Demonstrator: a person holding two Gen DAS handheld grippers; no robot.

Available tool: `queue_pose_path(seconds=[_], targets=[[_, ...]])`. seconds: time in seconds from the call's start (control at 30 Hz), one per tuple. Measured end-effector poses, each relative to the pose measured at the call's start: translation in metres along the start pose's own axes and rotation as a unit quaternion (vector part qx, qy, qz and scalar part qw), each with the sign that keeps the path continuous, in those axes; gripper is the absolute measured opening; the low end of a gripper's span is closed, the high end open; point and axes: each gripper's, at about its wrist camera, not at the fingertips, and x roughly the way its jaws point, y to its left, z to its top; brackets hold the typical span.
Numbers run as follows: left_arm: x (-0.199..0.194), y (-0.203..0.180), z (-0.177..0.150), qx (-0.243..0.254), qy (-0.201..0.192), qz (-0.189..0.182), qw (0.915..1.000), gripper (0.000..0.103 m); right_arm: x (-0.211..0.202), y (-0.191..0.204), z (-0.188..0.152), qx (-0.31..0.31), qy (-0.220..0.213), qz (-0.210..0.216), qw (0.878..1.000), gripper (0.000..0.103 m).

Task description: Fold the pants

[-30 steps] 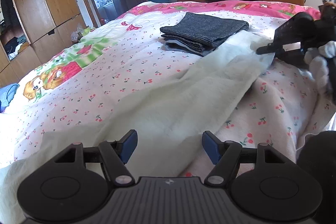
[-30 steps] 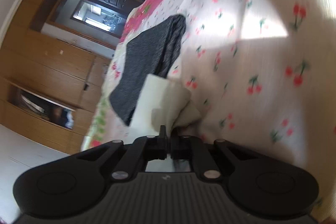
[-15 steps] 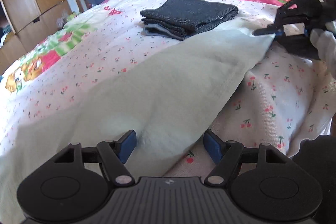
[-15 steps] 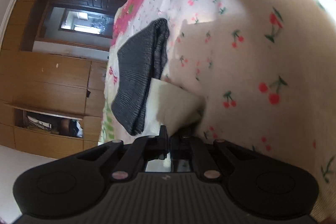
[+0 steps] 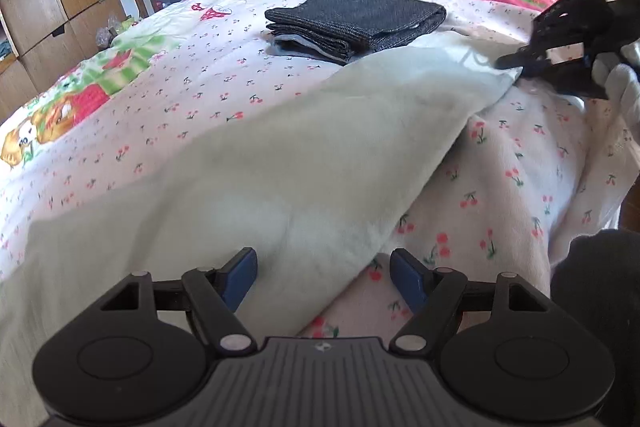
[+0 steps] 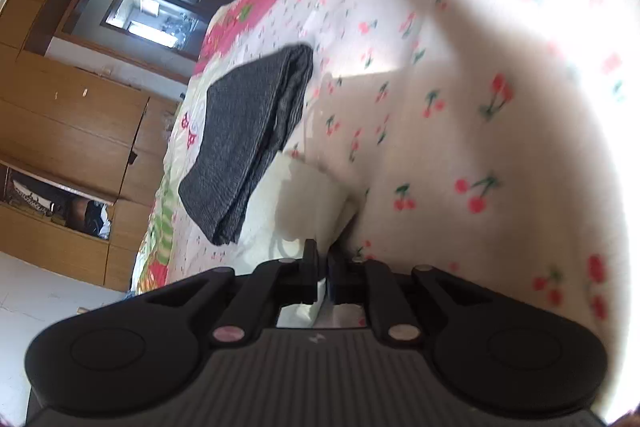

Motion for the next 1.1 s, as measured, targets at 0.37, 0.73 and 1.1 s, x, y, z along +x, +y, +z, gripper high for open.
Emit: queue_pose_path(seconds=[0.37,0.73,1.1], targets=[[0.002,-0.001,-0.001,0.002,-0.059,0.005,0.9983,0.086,0.046,0.138,-0.059,-0.283,0.122,0.048,0.95,0.01],[0.007,0.009,-0.011,-0.028,-0.066,-0.019,0.9972,0.087,0.106,0.166,-0.097,-0.44,0.202,-0.066,0.872,0.012],[0.006,0.014,-0.012,-0.038,-0.071,-0.023,0.9965,0.087,0.158,0.212,-0.138,-0.597,0.288,-0.002,0.749,0.011]])
